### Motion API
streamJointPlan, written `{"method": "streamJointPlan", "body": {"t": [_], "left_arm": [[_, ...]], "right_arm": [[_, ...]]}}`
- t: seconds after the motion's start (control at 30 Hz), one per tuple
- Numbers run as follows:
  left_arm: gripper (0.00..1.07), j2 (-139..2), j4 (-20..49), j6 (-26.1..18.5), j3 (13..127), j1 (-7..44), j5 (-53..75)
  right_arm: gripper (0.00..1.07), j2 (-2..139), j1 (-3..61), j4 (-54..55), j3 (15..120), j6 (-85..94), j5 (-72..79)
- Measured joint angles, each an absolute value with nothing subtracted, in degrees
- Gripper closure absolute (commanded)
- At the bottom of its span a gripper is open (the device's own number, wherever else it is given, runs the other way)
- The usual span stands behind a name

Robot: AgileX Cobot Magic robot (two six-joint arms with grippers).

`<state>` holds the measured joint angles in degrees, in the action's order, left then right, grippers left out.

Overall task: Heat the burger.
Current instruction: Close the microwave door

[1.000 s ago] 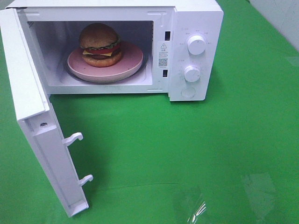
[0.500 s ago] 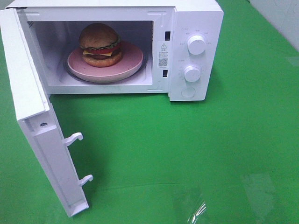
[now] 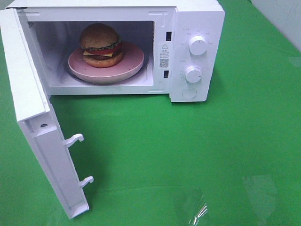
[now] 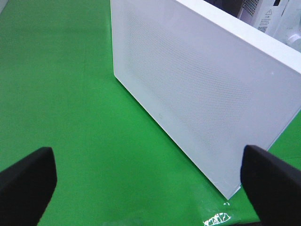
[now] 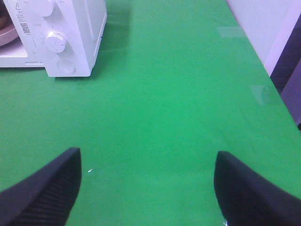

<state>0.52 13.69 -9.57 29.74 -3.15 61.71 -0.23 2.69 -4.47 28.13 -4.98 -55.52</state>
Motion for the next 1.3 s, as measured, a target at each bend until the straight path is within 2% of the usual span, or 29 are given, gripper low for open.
{"method": "streamJointPlan", "body": {"t": [1.3], "left_arm": [[0.08, 0.52, 13.69, -9.57, 29.74, -3.15, 61.71]], "right_arm": [[0.36, -0.23, 2.69, -4.47, 28.13, -4.98, -55.52]]}}
